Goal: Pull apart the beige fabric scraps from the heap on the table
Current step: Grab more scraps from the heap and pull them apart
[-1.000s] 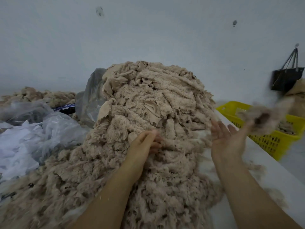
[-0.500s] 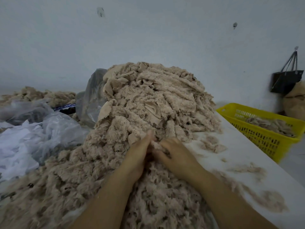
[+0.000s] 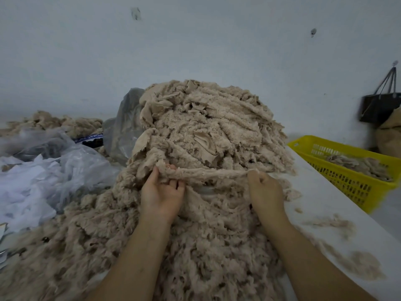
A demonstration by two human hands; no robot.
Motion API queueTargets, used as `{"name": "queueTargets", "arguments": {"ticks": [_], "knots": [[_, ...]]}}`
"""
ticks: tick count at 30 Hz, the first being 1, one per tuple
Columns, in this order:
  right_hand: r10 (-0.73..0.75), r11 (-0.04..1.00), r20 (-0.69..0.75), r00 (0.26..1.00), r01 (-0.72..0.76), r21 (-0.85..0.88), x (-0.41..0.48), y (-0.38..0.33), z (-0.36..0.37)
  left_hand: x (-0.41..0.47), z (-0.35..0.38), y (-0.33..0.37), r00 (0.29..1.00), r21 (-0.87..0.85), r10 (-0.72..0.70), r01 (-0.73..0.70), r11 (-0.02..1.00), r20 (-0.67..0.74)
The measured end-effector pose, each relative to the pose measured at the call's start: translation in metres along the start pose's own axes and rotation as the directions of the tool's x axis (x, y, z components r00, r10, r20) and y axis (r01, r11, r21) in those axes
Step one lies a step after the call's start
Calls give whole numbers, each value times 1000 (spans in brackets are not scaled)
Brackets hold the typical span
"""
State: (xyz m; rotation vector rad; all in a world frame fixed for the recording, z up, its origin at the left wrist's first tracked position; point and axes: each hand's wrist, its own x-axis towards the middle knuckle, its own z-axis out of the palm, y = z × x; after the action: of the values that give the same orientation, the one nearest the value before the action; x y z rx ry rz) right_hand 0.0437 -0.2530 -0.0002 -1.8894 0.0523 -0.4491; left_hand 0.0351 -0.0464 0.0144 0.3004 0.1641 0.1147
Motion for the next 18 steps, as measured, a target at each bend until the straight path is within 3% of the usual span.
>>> {"name": "queueTargets", "arguments": {"ticks": [3, 5, 7, 10, 13, 16, 18], "knots": [[14, 997, -23, 1000, -12, 71, 3, 3, -3, -1, -1, -8, 999, 167, -35, 34, 985, 2], [-72, 995, 20, 997, 73, -65, 5, 3, -4, -3, -1, -15, 995, 294, -93, 78, 953, 36], [-176, 967, 87, 981, 188, -169, 3, 0, -2, -5, -1, -20, 988, 391, -133, 91, 916, 82], [-333, 907, 312, 890, 393, -152, -12, -9, 13, -10, 0, -25, 973, 496, -194, 110, 861, 122], [-305, 812, 515, 801, 501, -298, -21, -7, 30, -16, 0, -33, 966, 619, -239, 131, 774, 95], [-270, 824, 478, 836, 457, -335, -17, -6, 28, -19, 1, -43, 972, 733, -225, 105, 672, 67], [-279, 817, 518, 808, 483, -314, -19, -8, 24, -18, 3, -45, 976, 709, -208, 101, 698, 66]]}}
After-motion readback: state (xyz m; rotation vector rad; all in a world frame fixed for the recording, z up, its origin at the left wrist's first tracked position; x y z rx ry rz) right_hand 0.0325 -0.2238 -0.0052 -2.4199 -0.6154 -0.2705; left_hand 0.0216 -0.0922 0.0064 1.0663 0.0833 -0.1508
